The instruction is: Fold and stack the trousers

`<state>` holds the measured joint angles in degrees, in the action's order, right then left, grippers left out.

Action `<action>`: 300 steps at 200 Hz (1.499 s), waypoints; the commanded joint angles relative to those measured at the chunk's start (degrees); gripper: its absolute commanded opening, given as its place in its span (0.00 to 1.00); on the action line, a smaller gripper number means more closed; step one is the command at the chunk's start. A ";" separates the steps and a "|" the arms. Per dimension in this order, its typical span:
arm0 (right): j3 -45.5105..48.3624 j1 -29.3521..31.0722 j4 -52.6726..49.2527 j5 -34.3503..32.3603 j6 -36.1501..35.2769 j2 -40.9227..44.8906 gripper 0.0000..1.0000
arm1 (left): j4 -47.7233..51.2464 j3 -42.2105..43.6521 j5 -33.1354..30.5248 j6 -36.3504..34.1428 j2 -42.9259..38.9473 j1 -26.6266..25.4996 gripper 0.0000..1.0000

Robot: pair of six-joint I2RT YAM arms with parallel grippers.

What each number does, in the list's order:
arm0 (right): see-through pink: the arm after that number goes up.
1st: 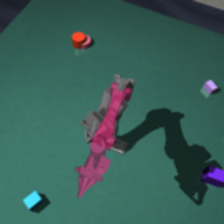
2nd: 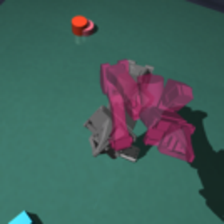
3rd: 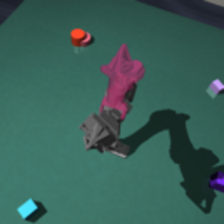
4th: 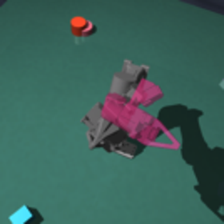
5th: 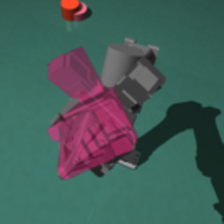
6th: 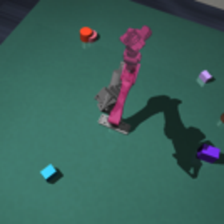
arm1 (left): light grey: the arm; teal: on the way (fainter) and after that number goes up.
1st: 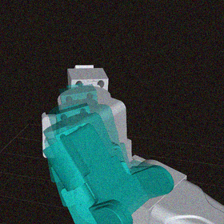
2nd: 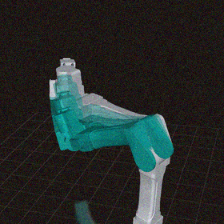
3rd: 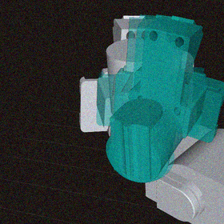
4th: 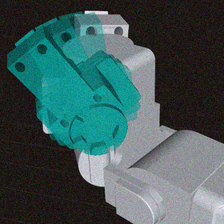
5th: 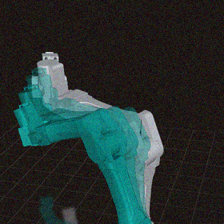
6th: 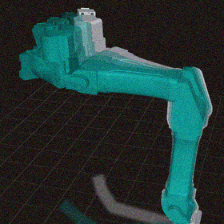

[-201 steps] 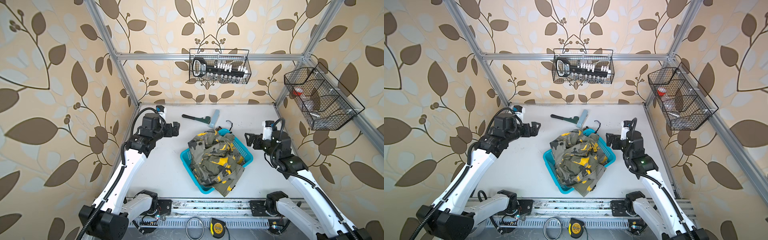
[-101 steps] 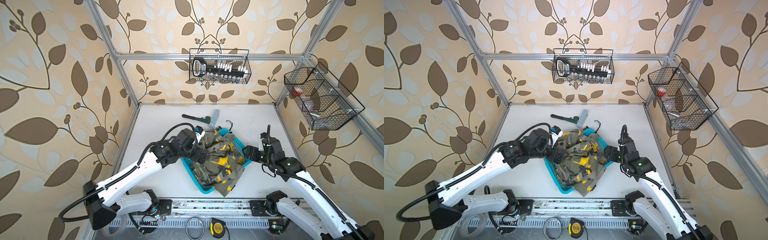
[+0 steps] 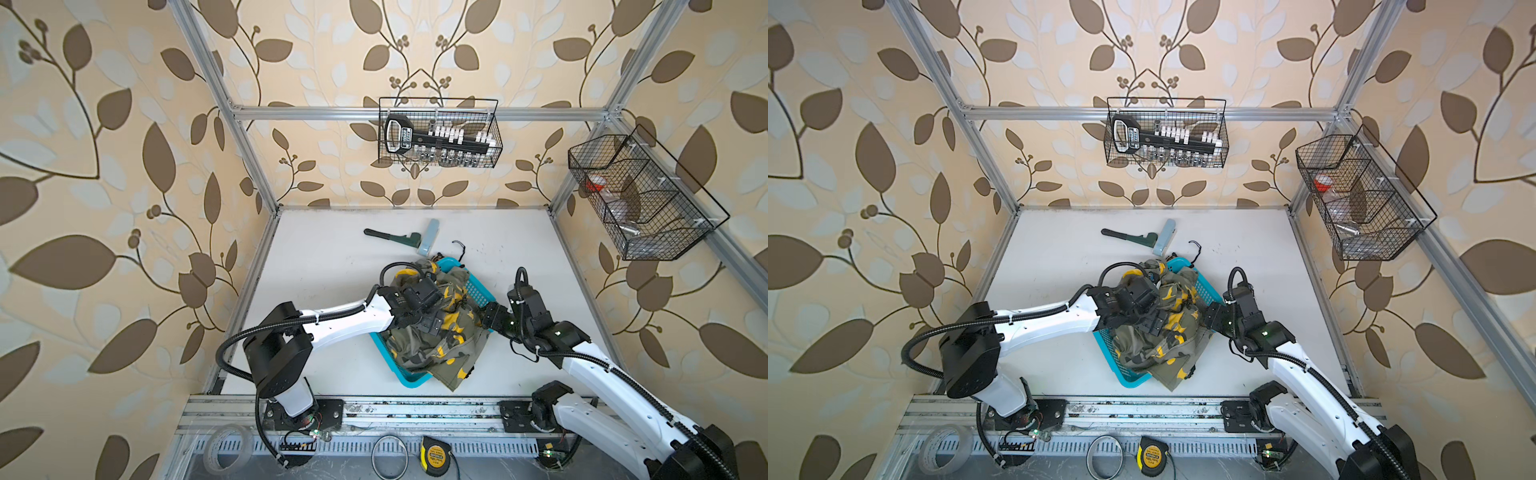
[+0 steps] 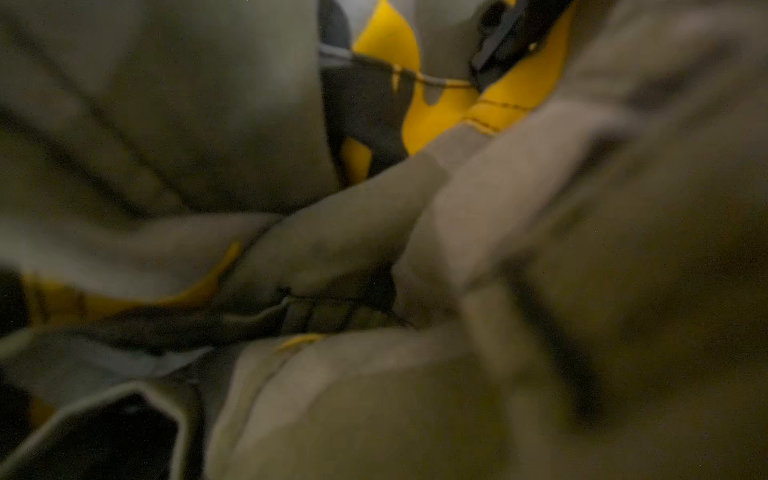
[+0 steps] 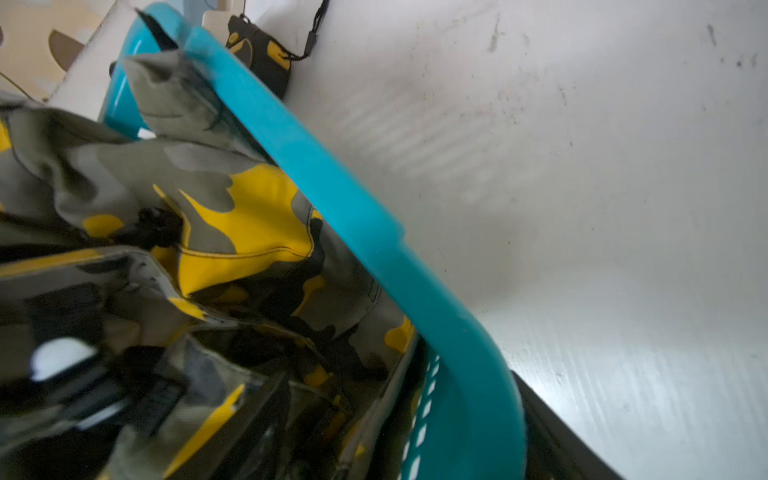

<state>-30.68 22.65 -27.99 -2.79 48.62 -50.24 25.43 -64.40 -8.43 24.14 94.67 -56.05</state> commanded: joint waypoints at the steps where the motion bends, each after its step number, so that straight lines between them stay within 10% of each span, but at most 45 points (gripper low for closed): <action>1: 0.36 0.31 2.97 -1.80 4.26 -1.03 0.72 | -4.38 -2.80 4.10 1.87 6.22 -2.99 0.99; 28: 0.70 0.37 4.22 -3.58 5.00 -2.09 0.61 | -5.84 -3.91 7.46 1.84 11.47 -3.71 0.87; 75: 0.73 0.37 4.71 -7.41 5.29 -5.41 0.36 | 3.29 -11.72 10.94 -2.89 10.37 -3.31 0.00; 153: -3.90 -8.99 3.02 -10.80 -3.13 -9.38 0.09 | 31.44 -32.44 -4.72 -9.81 -4.42 2.00 0.00; 212: -9.38 -24.07 1.75 -8.48 -18.82 -15.89 0.06 | 40.43 -31.48 -11.90 -12.84 -15.44 16.41 0.00; 300: -17.72 -34.17 4.51 -14.41 -27.90 -29.74 0.08 | 43.27 -24.54 -42.36 -16.59 -24.37 39.76 0.00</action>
<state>-46.28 -9.43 -25.19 -0.12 29.06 -76.71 68.69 -90.72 -34.17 10.11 75.50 -21.02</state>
